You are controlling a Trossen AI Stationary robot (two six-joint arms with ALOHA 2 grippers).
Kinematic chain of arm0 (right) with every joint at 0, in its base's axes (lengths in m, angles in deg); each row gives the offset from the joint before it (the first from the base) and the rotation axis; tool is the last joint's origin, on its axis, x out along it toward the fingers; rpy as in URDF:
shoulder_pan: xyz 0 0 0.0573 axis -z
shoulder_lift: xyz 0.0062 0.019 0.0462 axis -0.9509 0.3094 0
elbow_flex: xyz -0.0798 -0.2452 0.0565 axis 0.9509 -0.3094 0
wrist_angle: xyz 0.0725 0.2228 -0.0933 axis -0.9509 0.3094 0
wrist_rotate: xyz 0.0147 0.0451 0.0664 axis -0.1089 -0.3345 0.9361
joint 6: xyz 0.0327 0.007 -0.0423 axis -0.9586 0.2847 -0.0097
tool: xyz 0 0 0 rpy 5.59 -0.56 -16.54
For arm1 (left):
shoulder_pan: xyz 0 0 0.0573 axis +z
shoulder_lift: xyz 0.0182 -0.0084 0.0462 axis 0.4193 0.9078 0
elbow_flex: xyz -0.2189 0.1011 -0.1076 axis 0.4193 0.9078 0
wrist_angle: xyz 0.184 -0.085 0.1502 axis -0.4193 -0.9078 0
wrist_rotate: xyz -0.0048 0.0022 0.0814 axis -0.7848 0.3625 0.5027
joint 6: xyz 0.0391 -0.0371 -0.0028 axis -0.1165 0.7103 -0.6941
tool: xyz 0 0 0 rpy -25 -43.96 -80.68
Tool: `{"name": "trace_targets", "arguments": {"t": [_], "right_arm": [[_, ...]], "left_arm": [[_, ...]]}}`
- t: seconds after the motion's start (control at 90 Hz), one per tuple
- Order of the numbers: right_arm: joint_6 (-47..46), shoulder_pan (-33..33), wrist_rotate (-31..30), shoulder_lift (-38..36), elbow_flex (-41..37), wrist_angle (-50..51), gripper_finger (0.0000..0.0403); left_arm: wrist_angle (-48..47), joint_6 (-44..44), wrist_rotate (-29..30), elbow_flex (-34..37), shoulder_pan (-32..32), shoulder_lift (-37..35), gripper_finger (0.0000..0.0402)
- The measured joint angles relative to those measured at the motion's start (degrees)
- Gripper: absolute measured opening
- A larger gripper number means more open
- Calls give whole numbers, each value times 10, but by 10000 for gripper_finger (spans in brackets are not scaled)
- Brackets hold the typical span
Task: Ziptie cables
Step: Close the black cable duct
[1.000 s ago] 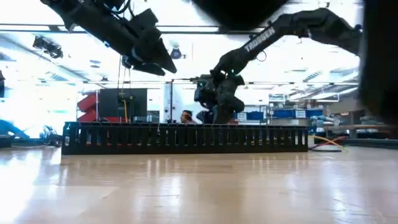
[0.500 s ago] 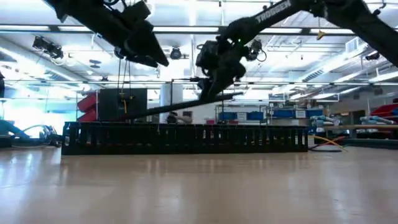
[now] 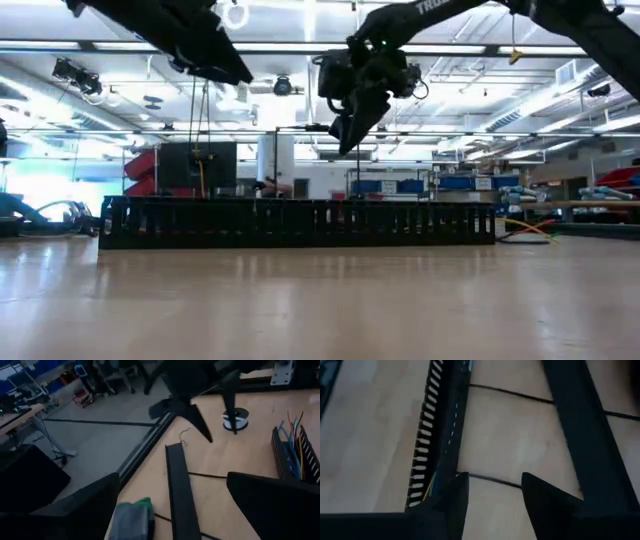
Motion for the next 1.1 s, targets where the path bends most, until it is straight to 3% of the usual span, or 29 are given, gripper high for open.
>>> {"name": "trace_targets", "arguments": {"t": [0.333,0.456,0.678,1.1], "right_arm": [[-49,-32,-178,-2,0,-23,173],[-55,-24,-164,-2,-2,-70,173],[-38,3,-156,-2,-74,-222,173],[-16,91,-151,-1,-166,-399,169]], "left_arm": [[-58,3,-14,0,0,-9,364],[-77,14,-16,0,1,-2,364],[-94,46,-16,38,16,4,364],[21,60,-55,138,91,4,364]]}}
